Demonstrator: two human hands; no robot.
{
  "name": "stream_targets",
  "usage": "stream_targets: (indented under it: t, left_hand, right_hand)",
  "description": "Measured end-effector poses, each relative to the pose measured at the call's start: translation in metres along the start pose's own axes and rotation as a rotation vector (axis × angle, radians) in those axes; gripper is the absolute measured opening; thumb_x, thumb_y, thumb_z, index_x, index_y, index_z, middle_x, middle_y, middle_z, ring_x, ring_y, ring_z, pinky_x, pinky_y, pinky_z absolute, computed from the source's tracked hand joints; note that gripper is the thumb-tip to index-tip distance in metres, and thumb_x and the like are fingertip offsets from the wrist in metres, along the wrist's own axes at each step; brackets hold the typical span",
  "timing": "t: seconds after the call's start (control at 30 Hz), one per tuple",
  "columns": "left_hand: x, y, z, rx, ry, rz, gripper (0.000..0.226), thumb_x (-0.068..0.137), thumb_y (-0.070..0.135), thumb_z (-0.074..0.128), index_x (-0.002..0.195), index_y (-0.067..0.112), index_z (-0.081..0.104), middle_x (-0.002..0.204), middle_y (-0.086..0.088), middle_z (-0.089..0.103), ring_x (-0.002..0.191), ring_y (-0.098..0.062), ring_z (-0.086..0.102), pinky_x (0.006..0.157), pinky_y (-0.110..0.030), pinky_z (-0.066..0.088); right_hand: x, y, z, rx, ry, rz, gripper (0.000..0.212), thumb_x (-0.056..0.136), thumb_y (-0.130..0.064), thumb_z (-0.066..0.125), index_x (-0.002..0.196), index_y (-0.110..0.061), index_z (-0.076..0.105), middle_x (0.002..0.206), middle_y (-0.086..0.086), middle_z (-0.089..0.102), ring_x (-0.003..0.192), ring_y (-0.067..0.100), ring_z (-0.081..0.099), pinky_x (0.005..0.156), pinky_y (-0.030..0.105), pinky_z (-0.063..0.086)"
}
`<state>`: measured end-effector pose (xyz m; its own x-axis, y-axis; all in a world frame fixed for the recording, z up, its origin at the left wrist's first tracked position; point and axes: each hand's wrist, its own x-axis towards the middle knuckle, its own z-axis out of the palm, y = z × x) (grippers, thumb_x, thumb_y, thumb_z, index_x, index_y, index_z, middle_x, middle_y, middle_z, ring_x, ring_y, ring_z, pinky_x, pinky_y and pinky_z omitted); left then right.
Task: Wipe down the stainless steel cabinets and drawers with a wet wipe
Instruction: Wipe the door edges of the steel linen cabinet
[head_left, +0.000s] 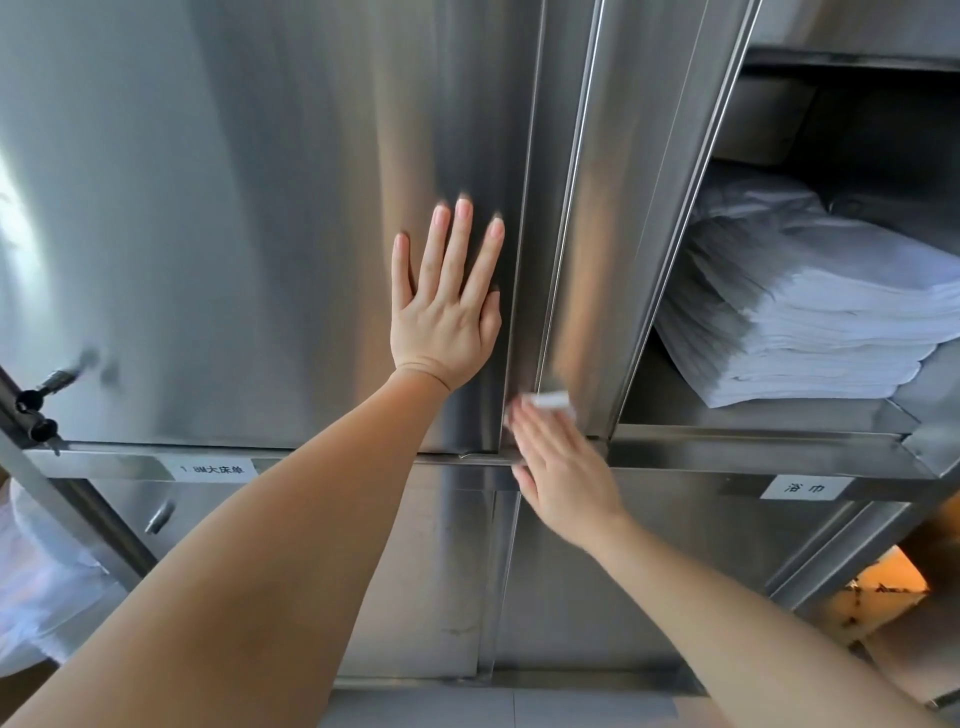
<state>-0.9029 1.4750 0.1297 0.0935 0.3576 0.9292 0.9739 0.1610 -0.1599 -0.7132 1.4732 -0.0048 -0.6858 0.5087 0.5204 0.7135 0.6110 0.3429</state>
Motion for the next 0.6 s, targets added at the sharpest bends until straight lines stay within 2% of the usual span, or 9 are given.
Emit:
stream_targets:
  t: [0.07, 0.1, 0.23, 0.3, 0.37, 0.47, 0.53, 0.6]
  left_hand:
    - [0.0, 0.0, 0.0, 0.003, 0.008, 0.005, 0.064, 0.096, 0.029, 0.044, 0.155, 0.021, 0.021, 0.159, -0.014, 0.029, 0.147, -0.029, 0.012, 0.12, -0.047, -0.006]
    - [0.0, 0.0, 0.0, 0.005, 0.01, 0.006, 0.064, 0.096, 0.029, 0.044, 0.155, 0.021, 0.021, 0.159, -0.014, 0.029, 0.147, -0.029, 0.012, 0.12, -0.047, -0.007]
    - [-0.001, 0.001, 0.002, 0.002, 0.002, 0.004, 0.064, 0.097, 0.03, 0.042, 0.156, 0.021, 0.019, 0.159, -0.013, 0.027, 0.148, -0.028, 0.006, 0.12, -0.047, -0.008]
    - [-0.001, 0.0, 0.003, 0.006, -0.01, -0.002, 0.063, 0.098, 0.032, 0.038, 0.156, 0.022, 0.017, 0.16, -0.012, 0.023, 0.148, -0.027, 0.003, 0.12, -0.047, -0.009]
    - [-0.001, 0.0, 0.002, 0.0, -0.011, -0.001, 0.063, 0.099, 0.032, 0.037, 0.156, 0.022, 0.016, 0.161, -0.011, 0.022, 0.149, -0.027, 0.005, 0.12, -0.047, -0.009]
    - [0.0, -0.001, 0.0, -0.001, -0.014, 0.007, 0.063, 0.098, 0.032, 0.037, 0.156, 0.021, 0.015, 0.161, -0.012, 0.023, 0.149, -0.029, 0.009, 0.12, -0.048, -0.008]
    - [0.0, -0.001, 0.0, -0.01, -0.016, 0.009, 0.063, 0.099, 0.032, 0.036, 0.157, 0.022, 0.015, 0.161, -0.012, 0.022, 0.149, -0.029, 0.01, 0.12, -0.048, -0.008]
    - [-0.001, -0.001, -0.001, -0.019, -0.018, 0.011, 0.063, 0.098, 0.032, 0.036, 0.157, 0.021, 0.015, 0.161, -0.012, 0.022, 0.149, -0.029, 0.01, 0.12, -0.048, -0.008]
  right_hand:
    - [-0.024, -0.006, 0.009, -0.033, -0.068, -0.051, 0.063, 0.092, -0.039, 0.059, 0.145, -0.008, 0.043, 0.154, 0.005, 0.033, 0.145, 0.018, 0.028, 0.114, 0.041, 0.035]
    - [-0.019, -0.001, 0.008, -0.04, -0.053, -0.061, 0.06, 0.093, -0.039, 0.056, 0.145, -0.01, 0.044, 0.154, 0.004, 0.035, 0.145, 0.018, 0.028, 0.114, 0.041, 0.034]
    - [0.042, 0.034, -0.025, -0.083, 0.109, -0.04, 0.056, 0.102, -0.034, 0.032, 0.153, -0.01, 0.027, 0.16, 0.006, 0.021, 0.15, 0.021, 0.012, 0.121, 0.044, 0.015]
    - [0.056, 0.044, -0.034, -0.08, 0.149, -0.009, 0.057, 0.103, -0.033, 0.026, 0.154, -0.01, 0.02, 0.162, 0.006, 0.013, 0.151, 0.021, 0.006, 0.122, 0.044, 0.011]
    - [0.046, 0.037, -0.029, -0.081, 0.134, -0.014, 0.06, 0.101, -0.033, 0.035, 0.154, -0.008, 0.022, 0.161, 0.008, 0.014, 0.15, 0.023, 0.007, 0.122, 0.044, 0.013]
    - [0.015, 0.026, -0.014, -0.134, 0.03, -0.127, 0.066, 0.097, -0.038, 0.05, 0.151, -0.007, 0.027, 0.159, 0.008, 0.023, 0.148, 0.022, 0.015, 0.119, 0.042, 0.025]
    - [0.015, 0.033, -0.019, -0.166, 0.038, -0.175, 0.065, 0.098, -0.04, 0.046, 0.152, -0.009, 0.026, 0.158, 0.006, 0.023, 0.148, 0.021, 0.016, 0.119, 0.042, 0.025]
    - [0.038, 0.044, -0.036, -0.161, 0.099, -0.149, 0.063, 0.101, -0.04, 0.039, 0.153, -0.009, 0.022, 0.16, 0.008, 0.019, 0.149, 0.022, 0.013, 0.121, 0.043, 0.018]
